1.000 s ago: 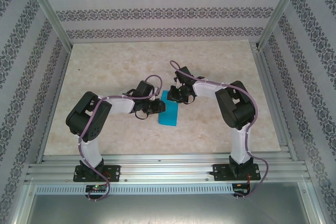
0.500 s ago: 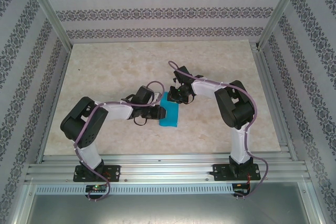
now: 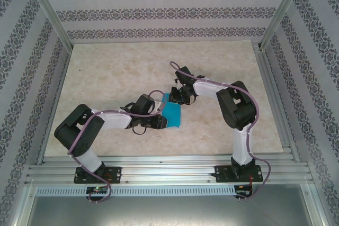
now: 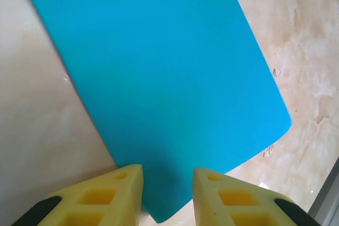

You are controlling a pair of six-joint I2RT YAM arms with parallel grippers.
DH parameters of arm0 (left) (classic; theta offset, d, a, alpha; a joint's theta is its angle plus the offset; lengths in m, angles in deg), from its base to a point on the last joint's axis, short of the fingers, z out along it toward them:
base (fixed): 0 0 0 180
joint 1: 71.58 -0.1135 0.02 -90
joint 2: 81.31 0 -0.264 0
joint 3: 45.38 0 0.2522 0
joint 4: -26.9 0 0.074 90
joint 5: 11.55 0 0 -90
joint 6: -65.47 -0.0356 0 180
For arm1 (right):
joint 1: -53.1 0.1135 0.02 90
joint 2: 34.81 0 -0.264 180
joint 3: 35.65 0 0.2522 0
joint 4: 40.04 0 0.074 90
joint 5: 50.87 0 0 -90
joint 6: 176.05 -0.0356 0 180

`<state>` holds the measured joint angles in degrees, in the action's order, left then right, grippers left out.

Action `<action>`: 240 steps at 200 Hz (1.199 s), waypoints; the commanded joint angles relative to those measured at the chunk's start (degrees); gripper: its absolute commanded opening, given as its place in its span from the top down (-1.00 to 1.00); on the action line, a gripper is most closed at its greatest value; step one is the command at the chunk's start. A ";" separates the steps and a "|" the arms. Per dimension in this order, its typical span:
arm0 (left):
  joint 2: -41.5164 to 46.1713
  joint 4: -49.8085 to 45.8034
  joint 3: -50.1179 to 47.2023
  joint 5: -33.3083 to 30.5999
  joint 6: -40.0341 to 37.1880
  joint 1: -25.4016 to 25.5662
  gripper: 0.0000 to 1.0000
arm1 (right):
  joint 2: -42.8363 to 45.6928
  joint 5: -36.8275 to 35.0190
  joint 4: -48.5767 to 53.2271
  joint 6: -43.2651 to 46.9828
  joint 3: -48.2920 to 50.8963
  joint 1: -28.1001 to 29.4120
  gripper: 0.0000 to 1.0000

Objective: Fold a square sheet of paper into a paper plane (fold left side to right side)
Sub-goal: First fold the square sheet of paper in half at the center of the table.

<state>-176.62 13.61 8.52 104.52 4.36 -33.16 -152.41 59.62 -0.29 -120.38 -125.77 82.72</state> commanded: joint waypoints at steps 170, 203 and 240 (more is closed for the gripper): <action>8.47 -15.21 7.28 5.35 -1.77 -5.66 0.41 | -3.06 -1.43 0.04 0.71 -2.37 1.70 0.64; 2.79 -10.10 9.59 8.32 -0.79 -5.72 0.42 | -2.20 -2.08 -0.46 0.05 -2.11 1.56 0.64; -4.72 -6.77 11.67 8.69 -0.58 -5.61 0.45 | -1.80 -1.47 -0.46 0.20 -2.39 1.49 0.63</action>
<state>-177.61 2.22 18.45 111.45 2.93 -38.56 -153.38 59.11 -0.72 -120.20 -127.43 83.75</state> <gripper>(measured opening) 0.279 0.182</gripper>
